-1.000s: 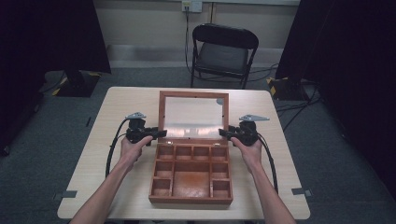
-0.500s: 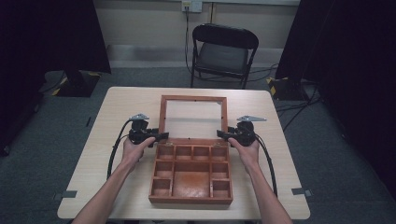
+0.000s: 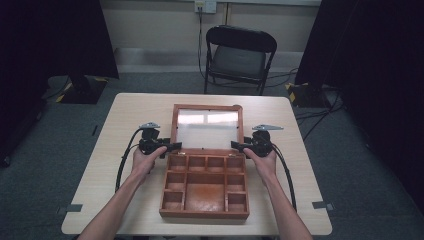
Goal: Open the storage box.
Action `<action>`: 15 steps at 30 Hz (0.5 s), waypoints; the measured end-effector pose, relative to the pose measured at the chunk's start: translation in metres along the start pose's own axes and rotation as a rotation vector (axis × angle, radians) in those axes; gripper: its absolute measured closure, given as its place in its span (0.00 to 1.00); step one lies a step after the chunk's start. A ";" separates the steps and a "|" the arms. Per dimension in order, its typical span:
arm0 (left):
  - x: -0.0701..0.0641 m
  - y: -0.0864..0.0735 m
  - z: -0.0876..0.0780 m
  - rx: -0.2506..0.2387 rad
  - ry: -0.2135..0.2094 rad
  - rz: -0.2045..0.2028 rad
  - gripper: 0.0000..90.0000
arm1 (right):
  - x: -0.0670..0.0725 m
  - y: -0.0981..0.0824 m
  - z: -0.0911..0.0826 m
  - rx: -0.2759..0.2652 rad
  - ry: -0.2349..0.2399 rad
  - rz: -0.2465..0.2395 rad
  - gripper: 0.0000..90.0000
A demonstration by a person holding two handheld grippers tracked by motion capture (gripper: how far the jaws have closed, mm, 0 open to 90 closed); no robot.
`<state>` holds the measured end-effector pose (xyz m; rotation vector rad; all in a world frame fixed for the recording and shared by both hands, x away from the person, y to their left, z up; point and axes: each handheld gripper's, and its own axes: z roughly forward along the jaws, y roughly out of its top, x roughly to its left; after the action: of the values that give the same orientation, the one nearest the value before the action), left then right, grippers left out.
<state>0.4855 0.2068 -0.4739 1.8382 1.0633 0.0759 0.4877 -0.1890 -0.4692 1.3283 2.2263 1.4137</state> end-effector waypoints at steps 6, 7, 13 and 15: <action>0.000 -0.001 0.001 0.003 0.014 -0.010 0.45 | 0.001 -0.001 0.003 0.008 -0.014 0.004 0.34; 0.000 -0.001 0.001 0.006 0.018 -0.010 0.45 | 0.001 -0.001 0.003 0.007 -0.018 0.004 0.34; 0.002 -0.002 0.002 0.007 0.013 -0.026 0.44 | 0.000 -0.002 0.004 0.016 -0.022 0.010 0.32; 0.002 -0.002 0.002 0.007 0.017 -0.023 0.44 | 0.000 -0.002 0.005 0.018 -0.020 0.014 0.32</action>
<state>0.4865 0.2075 -0.4774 1.8338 1.0980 0.0748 0.4895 -0.1865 -0.4732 1.3597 2.2270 1.3822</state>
